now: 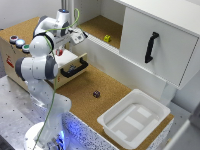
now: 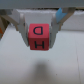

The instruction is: Put the grasped pink object in the drawer

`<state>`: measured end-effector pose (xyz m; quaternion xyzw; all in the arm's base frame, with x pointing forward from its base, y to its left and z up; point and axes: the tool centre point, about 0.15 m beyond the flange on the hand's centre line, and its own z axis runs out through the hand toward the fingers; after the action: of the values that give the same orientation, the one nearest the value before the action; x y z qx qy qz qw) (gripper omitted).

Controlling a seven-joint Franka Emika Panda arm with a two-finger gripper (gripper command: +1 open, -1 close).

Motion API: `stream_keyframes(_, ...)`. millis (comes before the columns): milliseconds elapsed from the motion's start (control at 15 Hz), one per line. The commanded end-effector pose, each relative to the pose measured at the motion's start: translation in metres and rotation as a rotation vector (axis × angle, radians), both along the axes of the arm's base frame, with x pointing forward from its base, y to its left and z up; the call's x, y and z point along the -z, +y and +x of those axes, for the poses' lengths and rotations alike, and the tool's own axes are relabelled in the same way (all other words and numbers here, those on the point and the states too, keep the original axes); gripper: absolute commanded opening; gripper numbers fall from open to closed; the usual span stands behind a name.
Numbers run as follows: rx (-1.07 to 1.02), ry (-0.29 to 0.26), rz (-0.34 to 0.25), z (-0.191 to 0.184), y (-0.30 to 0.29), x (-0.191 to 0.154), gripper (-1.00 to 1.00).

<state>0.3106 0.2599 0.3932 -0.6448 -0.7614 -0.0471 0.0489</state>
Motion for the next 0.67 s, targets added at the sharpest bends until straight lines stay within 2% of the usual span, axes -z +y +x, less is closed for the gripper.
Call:
stream_keyframes(0, -0.038, -0.046, 0.039, 0.006, 0.004, 0.028, -1.0)
stream_keyframes(333, 0.075, 0.01, 0.0, 0.022, 0.004, 0.063, -1.0)
stream_keyframes(600, 0.098, 0.011, -0.009, 0.034, 0.005, 0.062, -1.0)
